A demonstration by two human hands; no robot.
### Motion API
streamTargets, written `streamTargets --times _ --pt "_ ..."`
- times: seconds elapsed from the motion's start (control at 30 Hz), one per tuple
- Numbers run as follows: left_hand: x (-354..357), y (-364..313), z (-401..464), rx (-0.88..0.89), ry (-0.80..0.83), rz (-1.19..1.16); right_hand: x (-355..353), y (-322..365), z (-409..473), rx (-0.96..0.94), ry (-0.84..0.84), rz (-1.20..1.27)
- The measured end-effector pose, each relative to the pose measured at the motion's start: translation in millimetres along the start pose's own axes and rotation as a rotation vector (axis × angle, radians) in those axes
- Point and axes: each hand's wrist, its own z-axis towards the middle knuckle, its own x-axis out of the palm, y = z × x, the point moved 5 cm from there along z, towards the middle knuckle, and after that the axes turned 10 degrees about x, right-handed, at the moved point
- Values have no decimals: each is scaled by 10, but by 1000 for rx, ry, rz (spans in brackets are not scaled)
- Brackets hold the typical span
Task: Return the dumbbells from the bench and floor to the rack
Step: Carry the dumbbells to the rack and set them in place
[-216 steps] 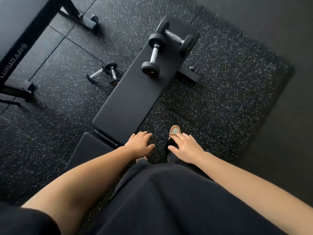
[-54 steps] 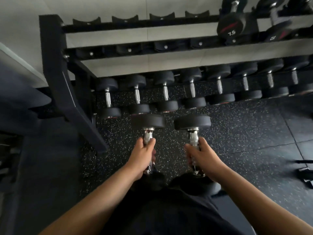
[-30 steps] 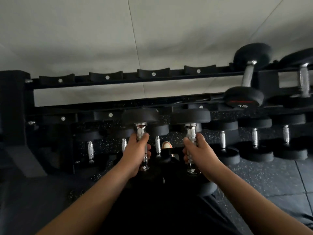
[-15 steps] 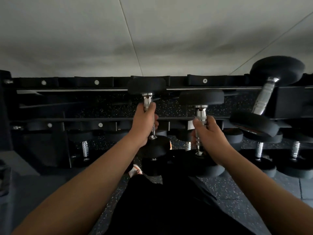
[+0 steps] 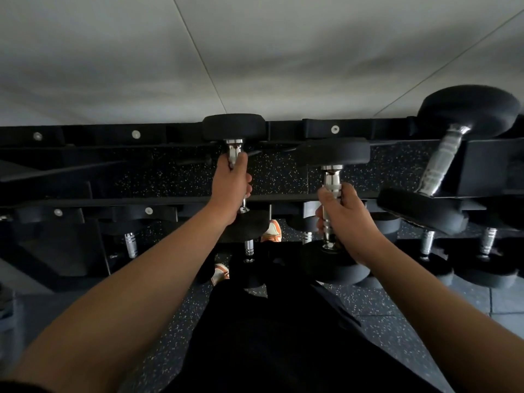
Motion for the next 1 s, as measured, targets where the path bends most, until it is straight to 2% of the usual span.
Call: streamTargets --times 0.4,1.0 --pt "-15 54 24 52 -25 75 -157 280 366 -33 -47 79" --pt "0 106 11 54 -30 124 -274 132 631 -40 -90 -94"
